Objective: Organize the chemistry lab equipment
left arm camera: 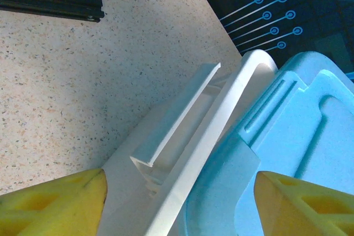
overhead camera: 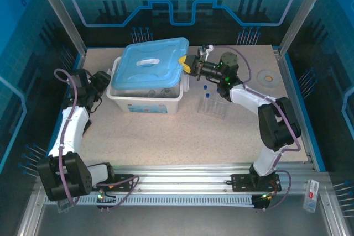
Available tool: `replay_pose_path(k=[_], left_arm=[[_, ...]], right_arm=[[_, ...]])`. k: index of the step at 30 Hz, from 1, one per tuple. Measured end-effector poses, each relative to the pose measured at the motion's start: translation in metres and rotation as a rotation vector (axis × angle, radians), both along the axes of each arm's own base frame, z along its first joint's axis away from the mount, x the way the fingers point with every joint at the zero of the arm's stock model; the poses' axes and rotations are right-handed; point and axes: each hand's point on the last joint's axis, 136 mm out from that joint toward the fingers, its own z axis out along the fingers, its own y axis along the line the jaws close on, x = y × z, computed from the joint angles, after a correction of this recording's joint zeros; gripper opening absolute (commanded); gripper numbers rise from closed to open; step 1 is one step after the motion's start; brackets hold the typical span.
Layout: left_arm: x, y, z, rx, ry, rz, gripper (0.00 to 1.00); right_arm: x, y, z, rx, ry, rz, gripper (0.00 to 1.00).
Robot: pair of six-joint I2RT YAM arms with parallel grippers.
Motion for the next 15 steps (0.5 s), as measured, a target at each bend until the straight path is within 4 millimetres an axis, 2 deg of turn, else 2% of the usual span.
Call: replay_pose_path(k=[9,15], left_arm=[[0.000,0.000,-0.002,-0.001,0.005,0.000,0.71],[0.001,0.000,-0.002,-0.001,0.006,0.000,0.72]], right_arm=[[0.006,0.001,0.000,0.038,0.052,-0.030,0.12],[0.010,-0.003,-0.017,0.046,0.127,-0.070,0.12]])
